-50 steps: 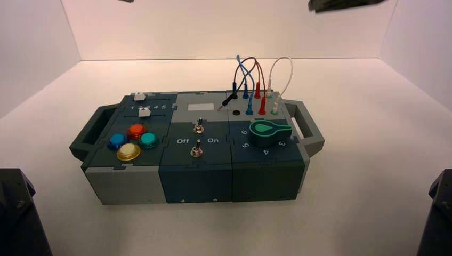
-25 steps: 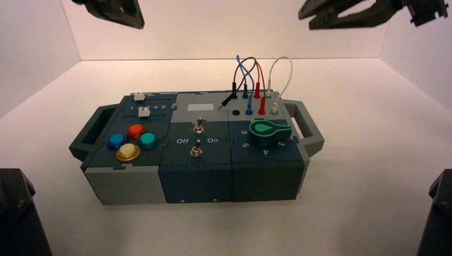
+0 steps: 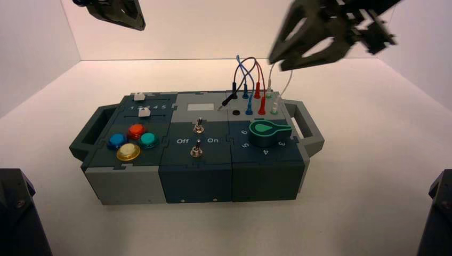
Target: Insert the black wire.
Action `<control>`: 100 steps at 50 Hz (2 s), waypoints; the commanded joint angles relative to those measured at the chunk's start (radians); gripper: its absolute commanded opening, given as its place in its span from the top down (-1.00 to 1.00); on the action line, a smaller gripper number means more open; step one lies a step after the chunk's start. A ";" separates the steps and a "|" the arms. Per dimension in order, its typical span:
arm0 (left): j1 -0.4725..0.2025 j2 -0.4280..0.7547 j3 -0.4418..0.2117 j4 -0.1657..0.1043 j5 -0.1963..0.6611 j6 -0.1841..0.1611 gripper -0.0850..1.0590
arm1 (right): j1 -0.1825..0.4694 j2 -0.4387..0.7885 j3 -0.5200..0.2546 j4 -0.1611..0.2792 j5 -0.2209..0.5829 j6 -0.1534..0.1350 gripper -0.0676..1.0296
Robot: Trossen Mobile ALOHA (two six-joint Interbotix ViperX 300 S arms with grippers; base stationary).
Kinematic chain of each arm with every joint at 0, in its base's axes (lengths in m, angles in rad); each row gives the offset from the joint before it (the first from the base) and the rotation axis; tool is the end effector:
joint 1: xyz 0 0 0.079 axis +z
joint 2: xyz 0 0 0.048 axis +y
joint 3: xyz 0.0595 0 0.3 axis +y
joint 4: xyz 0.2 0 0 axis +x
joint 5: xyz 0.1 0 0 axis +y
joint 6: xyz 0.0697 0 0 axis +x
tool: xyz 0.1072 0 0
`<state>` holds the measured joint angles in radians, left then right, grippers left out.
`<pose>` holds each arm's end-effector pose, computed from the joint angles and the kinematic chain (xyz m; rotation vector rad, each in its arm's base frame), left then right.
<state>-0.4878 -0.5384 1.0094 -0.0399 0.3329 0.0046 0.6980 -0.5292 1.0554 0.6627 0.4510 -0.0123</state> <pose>0.2528 -0.1367 0.1516 0.1601 0.7963 -0.4600 0.1737 0.2076 0.1328 0.3205 1.1338 0.5970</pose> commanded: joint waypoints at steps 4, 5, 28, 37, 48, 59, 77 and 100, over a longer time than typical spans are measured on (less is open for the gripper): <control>-0.003 -0.009 -0.020 0.000 -0.011 0.002 0.91 | 0.023 0.066 -0.049 0.025 -0.034 -0.003 0.31; -0.003 -0.009 -0.020 0.000 -0.011 0.002 0.91 | 0.025 0.075 -0.049 0.026 -0.035 -0.003 0.30; -0.003 -0.012 -0.021 0.000 -0.011 0.003 0.91 | 0.026 0.219 -0.115 0.028 -0.058 -0.006 0.19; -0.003 -0.011 -0.021 0.000 -0.011 0.003 0.91 | 0.026 0.270 -0.138 0.031 -0.063 -0.006 0.15; -0.003 -0.011 -0.023 0.000 -0.011 0.005 0.91 | 0.026 0.345 -0.156 0.038 -0.067 -0.006 0.15; -0.003 -0.011 -0.023 0.002 -0.011 0.006 0.91 | 0.026 0.387 -0.181 0.038 -0.071 -0.008 0.15; -0.002 -0.011 -0.021 0.003 -0.011 0.011 0.91 | 0.028 0.431 -0.210 0.044 -0.097 -0.006 0.15; -0.003 -0.012 -0.021 0.003 -0.011 0.015 0.91 | 0.058 0.451 -0.201 0.061 -0.198 0.002 0.13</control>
<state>-0.4878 -0.5415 1.0094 -0.0383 0.3313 0.0153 0.7363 -0.0736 0.8698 0.7179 0.2761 -0.0138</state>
